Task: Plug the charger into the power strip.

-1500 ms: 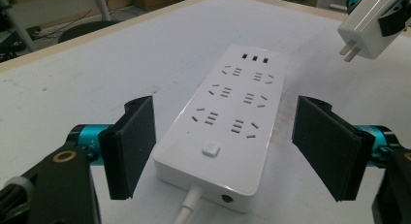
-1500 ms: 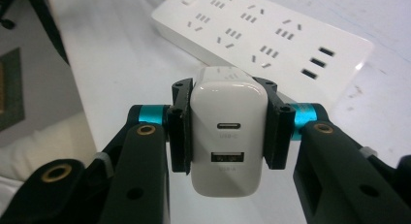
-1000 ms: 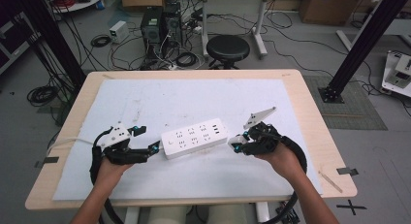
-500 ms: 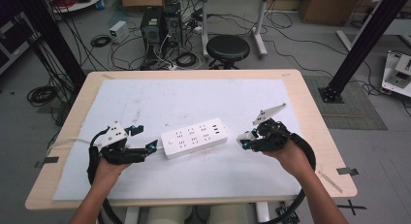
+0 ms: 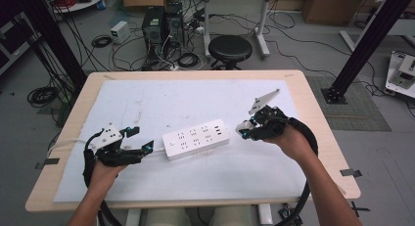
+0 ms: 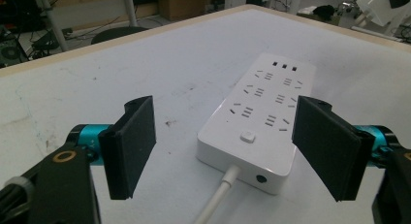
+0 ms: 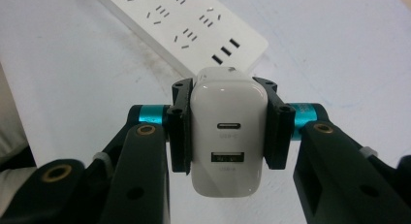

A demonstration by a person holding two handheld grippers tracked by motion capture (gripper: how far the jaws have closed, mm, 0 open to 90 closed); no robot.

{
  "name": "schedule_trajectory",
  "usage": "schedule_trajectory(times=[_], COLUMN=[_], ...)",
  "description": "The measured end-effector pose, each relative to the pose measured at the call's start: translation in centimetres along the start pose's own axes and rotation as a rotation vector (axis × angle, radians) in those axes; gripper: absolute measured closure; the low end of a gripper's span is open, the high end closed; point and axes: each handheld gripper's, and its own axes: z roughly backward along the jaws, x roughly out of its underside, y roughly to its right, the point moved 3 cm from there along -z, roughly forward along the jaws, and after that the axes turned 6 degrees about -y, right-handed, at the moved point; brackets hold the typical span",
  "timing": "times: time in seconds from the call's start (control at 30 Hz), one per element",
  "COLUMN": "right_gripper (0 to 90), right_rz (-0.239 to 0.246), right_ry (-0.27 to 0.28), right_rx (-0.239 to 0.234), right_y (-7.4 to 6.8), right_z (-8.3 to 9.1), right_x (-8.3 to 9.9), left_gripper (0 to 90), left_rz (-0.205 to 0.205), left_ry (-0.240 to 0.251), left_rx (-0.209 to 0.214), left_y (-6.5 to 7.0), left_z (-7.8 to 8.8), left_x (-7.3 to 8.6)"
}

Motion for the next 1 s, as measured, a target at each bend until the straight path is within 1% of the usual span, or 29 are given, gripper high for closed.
schedule_trajectory(times=[0.07,0.2,0.3,0.37,0.4,0.6,0.63,0.73,0.83,0.87,1.0], right_gripper=[63.2,63.2,63.2,63.2,63.2,63.2,63.2,63.2,63.2,63.2,63.2], right_rz=[0.028,0.068,0.11,0.123,0.138,0.172,0.172,0.198,0.207,0.219,0.239], right_ry=[-0.003,-0.016,-0.018,-0.026,-0.03,-0.039,-0.039,-0.05,-0.061,-0.058,-0.067], right_rx=[0.001,-0.02,-0.02,-0.02,-0.016,-0.022,-0.022,-0.033,-0.038,-0.04,-0.051], right_y=[0.3,0.6,0.8,0.9,1.0,1.4,1.4,1.5,1.4,1.4,1.2], right_z=[0.0,-0.5,-1.0,-1.4,-1.6,-2.1,-2.1,-2.7,-3.2,-3.3,-3.6], right_x=[-0.8,-1.9,-2.5,-2.7,-2.7,-3.2,-3.2,-3.7,-4.1,-4.3,-5.0], left_gripper=[23.9,23.7,23.7,23.7,23.7,23.7,23.7,23.7,23.7,23.7,23.7], left_rz=[0.005,0.002,0.003,0.005,0.007,0.012,0.012,0.018,0.019,0.02,0.027], left_ry=[0.003,-0.003,-0.005,-0.007,-0.007,0.006,0.006,0.008,0.007,0.009,0.013], left_rx=[0.001,0.003,0.009,0.01,0.011,0.006,0.006,0.007,0.007,0.008,0.008], left_y=[-0.1,-0.2,-0.1,-0.1,-0.2,-0.3,-0.3,-0.4,-0.5,-0.5,-0.6], left_z=[0.0,0.1,0.0,0.0,0.0,0.1,0.1,0.1,0.2,0.2,0.2], left_x=[0.1,0.3,0.5,0.6,0.5,0.4,0.4,0.6,0.8,0.8,0.9])
